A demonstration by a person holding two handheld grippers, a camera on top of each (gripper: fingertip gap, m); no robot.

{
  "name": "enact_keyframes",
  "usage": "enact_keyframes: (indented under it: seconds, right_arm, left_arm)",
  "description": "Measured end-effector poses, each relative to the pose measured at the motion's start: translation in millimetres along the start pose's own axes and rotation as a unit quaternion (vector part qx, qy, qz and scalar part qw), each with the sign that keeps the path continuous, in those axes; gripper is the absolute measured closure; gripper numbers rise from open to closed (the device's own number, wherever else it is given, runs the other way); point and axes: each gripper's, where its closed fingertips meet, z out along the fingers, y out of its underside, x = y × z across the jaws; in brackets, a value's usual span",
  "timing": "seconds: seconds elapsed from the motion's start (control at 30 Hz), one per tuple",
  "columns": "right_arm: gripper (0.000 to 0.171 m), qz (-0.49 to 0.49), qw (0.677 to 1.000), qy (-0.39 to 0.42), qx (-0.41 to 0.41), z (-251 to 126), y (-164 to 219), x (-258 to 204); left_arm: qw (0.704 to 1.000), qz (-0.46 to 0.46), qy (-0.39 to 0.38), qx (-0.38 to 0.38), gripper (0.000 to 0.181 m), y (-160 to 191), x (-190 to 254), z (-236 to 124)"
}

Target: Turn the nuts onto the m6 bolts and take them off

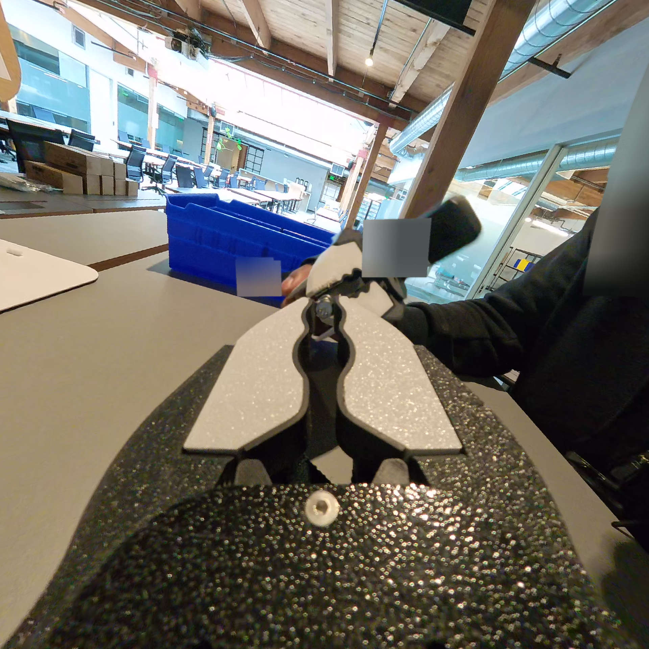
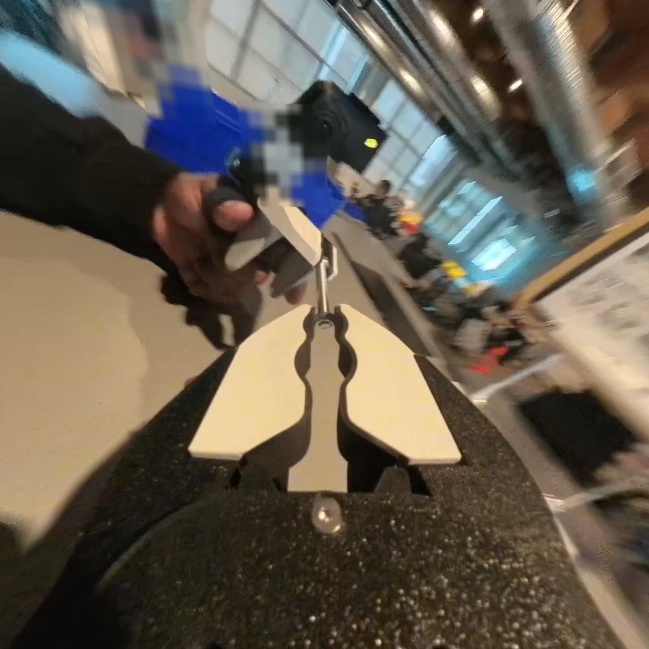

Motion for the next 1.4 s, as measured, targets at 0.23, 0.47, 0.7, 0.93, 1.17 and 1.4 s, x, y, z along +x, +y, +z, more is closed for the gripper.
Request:
enact_keyframes:
  seconds: [0.23,0.47,0.7,0.93,1.17,1.4]
  right_arm:
    - [0.150,-0.026,0.999,0.021,0.018,1,-7,-3]
    - [0.146,0.242,0.964,-0.094,0.060,-3,-4,-1]
    - [0.161,0.278,0.951,-0.130,0.043,1,0,-9]
    - [0.161,-0.032,0.999,0.014,-0.013,1,4,0]
    - [0.145,-0.003,1.000,0.007,0.013,1,-3,-4]
    - [0.142,0.237,0.965,-0.093,0.056,-2,-3,-2]
  left_arm:
    - [1.000,0.000,0.003,0.005,0.172,-1,1,-1]
    - [1.000,0.001,0.003,0.005,0.172,-1,1,-1]
    - [1.000,0.001,0.003,0.005,0.172,-1,1,-1]
    - [1.000,-0.003,0.000,0.001,0.171,0,0,0]
    - [1.000,-0.002,0.002,0.005,0.172,-1,0,-1]
    - [1.000,-0.001,0.003,0.005,0.172,-1,1,-1]
